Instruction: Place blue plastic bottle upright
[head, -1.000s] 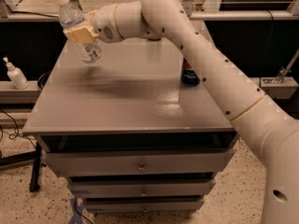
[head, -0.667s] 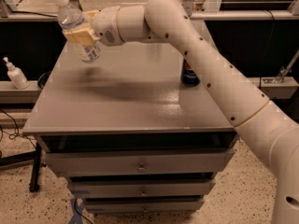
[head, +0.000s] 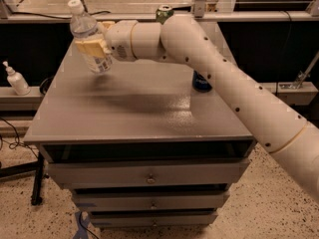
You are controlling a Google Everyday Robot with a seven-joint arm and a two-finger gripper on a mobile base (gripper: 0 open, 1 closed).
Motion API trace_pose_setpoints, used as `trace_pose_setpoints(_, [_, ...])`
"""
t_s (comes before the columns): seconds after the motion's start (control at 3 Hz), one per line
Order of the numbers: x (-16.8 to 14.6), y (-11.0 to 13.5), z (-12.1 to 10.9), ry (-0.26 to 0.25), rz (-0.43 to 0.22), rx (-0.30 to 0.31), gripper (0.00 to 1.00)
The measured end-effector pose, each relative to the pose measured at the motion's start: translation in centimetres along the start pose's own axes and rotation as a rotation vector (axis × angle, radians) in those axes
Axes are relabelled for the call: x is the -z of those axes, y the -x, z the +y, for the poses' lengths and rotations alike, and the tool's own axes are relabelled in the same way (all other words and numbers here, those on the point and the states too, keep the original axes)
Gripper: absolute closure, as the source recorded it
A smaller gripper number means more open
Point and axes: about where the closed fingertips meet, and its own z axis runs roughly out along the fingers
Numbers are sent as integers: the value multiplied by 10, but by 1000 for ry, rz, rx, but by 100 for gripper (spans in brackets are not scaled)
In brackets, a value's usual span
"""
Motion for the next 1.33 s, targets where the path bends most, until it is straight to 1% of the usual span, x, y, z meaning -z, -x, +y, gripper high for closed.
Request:
trace_pose_setpoints(0.33, [5, 7, 1, 43, -3, -54, 100])
trace_pose_setpoints(0.67, [7, 15, 2, 70, -12, -98, 100])
trace_pose_setpoints(1.0, [8, 25, 4, 85, -21, -135, 100])
trace_pose_setpoints(1.33, [10, 36, 7, 98, -46, -168, 82])
